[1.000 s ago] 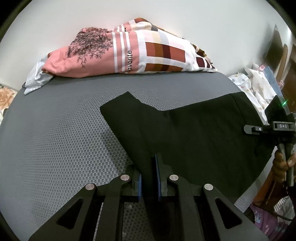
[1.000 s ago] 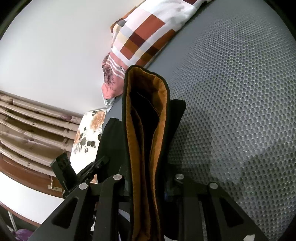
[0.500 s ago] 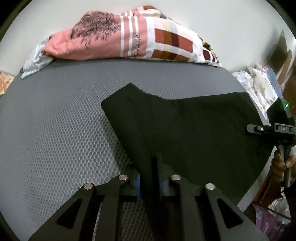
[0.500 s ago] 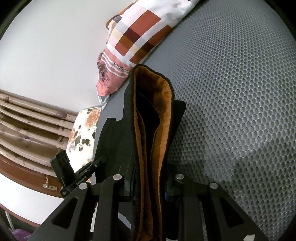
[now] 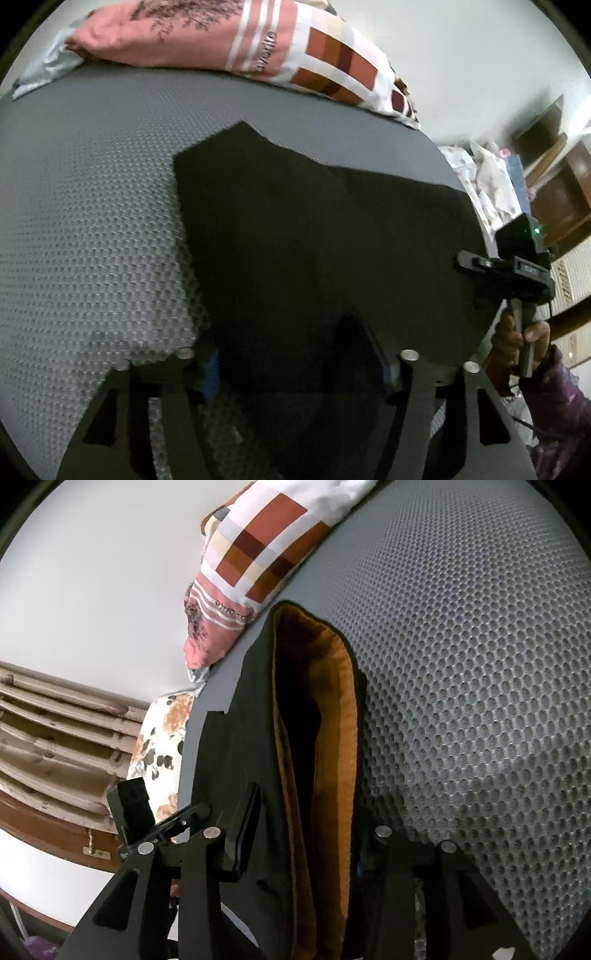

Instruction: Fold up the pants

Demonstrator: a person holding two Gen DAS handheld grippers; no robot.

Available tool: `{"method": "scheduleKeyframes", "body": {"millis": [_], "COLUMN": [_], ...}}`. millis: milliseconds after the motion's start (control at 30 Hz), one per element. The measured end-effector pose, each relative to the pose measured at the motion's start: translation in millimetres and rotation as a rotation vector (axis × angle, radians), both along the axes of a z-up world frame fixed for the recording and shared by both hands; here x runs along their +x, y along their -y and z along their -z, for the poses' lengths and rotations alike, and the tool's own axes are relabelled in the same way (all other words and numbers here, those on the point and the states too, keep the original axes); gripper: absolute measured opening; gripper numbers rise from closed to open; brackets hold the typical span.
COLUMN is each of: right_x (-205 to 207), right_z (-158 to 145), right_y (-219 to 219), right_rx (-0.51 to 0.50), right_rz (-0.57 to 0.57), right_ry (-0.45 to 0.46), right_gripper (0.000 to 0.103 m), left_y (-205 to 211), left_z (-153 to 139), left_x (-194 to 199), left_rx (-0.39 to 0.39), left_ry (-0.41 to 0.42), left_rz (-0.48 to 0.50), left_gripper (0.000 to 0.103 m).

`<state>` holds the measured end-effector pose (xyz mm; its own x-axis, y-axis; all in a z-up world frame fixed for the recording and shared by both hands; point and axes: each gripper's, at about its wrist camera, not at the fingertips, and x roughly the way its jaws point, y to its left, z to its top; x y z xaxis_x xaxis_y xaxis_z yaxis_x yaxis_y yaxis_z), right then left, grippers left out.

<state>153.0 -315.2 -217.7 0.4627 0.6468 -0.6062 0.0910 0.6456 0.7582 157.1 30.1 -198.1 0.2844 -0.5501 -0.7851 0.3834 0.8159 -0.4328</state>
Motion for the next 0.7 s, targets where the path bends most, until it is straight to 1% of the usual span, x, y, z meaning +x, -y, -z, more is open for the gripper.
{"method": "scheduleKeyframes", "body": {"millis": [133,233,333,367,400,467,533,700], "right_x": [0.5,2.6,5.8,6.5,7.7,8.0,8.3,5.3], "right_z": [-0.3,-0.5,-1.6,-2.1,-3.1,-2.5,-1.6,0.3], "right_y": [-3.6,-7.8,-13.3,-14.7,-16.8,-18.5,-18.8,-15.5], "right_rx": [-0.017,-0.021,-0.034,-0.042,-0.051,-0.067,-0.063,-0.052], "right_rz": [-0.016,-0.018,-0.021,-0.024,-0.025,-0.027,-0.024,-0.024], "right_ry": [0.012,0.013,0.018,0.021,0.022,0.025,0.027,0.033], "right_gripper": [0.041,0.041,0.042,0.042,0.039,0.035,0.034,0.034], "left_y": [7.3,18.7,23.8,22.8,21.3,14.9,11.1,15.7], "left_z": [-0.7,-1.6,-1.8,-1.9,-2.3,-2.6,-2.2,-2.7], "left_x": [-1.6,-3.9,-5.9,-6.1,-5.7,-3.6,-1.9,-5.4], "left_rx": [0.005,0.057,0.093,0.098,0.101,0.083,0.07,0.104], "left_ry": [0.022,0.067,0.094,0.099,0.103,0.093,0.085,0.11], "left_rz": [0.005,0.024,0.034,0.033,0.028,0.012,0.001,0.007], "left_gripper": [0.07,0.07,0.063,0.058,0.051,0.045,0.044,0.044]}}
